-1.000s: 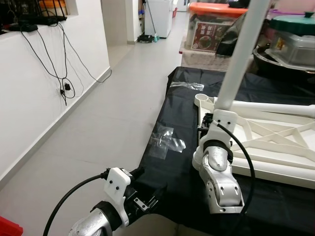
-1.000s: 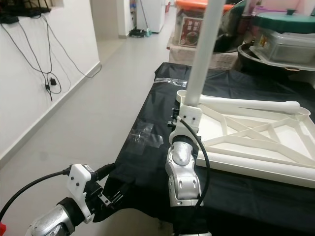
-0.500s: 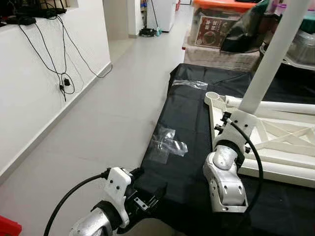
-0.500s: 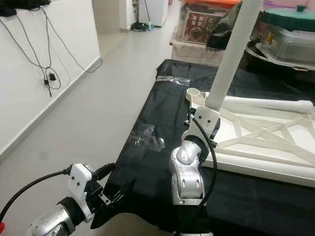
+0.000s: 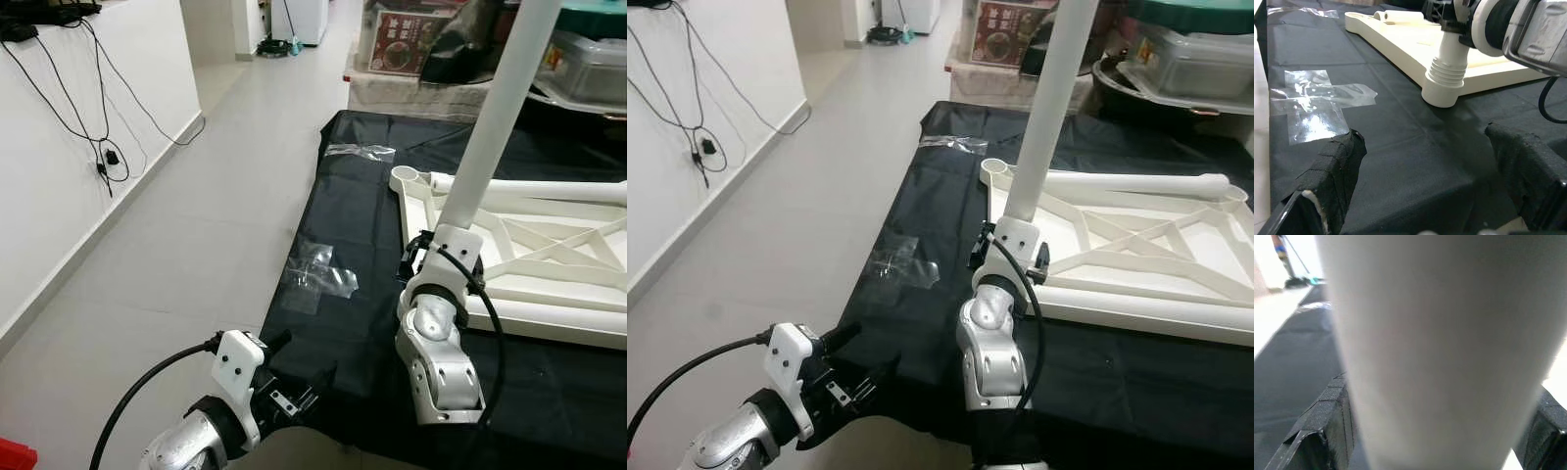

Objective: Building children table

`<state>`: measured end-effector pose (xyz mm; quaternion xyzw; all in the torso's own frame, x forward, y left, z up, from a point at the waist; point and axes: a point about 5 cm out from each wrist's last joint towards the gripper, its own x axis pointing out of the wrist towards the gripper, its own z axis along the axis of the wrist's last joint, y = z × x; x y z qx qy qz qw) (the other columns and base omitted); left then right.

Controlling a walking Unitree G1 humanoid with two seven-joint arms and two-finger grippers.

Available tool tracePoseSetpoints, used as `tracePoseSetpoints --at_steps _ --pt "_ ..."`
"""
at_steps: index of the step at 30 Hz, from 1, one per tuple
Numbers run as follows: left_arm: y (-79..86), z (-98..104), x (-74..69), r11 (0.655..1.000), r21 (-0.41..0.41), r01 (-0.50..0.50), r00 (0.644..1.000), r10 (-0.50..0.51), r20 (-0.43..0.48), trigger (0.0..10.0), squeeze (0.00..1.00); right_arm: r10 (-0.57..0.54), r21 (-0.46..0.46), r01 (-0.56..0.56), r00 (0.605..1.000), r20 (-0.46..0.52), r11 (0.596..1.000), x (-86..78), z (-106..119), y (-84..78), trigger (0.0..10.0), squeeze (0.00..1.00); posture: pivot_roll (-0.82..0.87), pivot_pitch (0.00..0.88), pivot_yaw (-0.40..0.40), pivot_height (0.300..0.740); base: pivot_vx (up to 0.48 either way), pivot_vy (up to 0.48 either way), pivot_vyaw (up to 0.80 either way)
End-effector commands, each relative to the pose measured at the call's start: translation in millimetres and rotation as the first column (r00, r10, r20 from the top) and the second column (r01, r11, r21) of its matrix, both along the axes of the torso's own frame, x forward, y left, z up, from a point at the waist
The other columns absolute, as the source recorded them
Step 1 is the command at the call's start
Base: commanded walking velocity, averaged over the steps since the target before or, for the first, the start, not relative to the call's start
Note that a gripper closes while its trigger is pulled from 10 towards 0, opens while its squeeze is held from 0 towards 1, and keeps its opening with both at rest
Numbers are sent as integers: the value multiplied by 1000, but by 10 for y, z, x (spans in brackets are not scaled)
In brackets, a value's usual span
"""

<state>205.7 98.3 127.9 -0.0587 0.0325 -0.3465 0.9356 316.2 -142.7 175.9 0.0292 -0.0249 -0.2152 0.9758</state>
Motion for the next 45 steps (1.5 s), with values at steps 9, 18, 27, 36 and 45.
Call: tracePoseSetpoints --at_steps 9,18,27,36,45 --pt "7 -46 2 1000 24 5 1000 -4 -8 10000 0 11 -15 -10 998 55 1000 25 51 -258 10000 0 57 66 -36 740 0 0 0" --pt "6 -48 14 1000 28 8 1000 -8 -5 10000 0 87 -42 -83 992 94 996 53 83 -451 10000 0 58 70 -36 740 0 0 0" --pt "7 -44 21 1000 29 5 1000 -5 -2 10000 0 206 -26 -205 973 108 978 36 48 -447 10000 0 55 74 -32 740 0 0 0" --pt "3 -46 22 1000 31 5 1000 -5 -1 10000 0 305 -19 -305 945 114 952 40 28 -366 10000 0 56 77 -33 740 0 0 0" --pt "1 -51 19 999 33 4 1000 -4 0 10000 0 340 -77 -333 933 116 940 69 38 -411 10000 1000 55 82 -31 740 0 0 0"
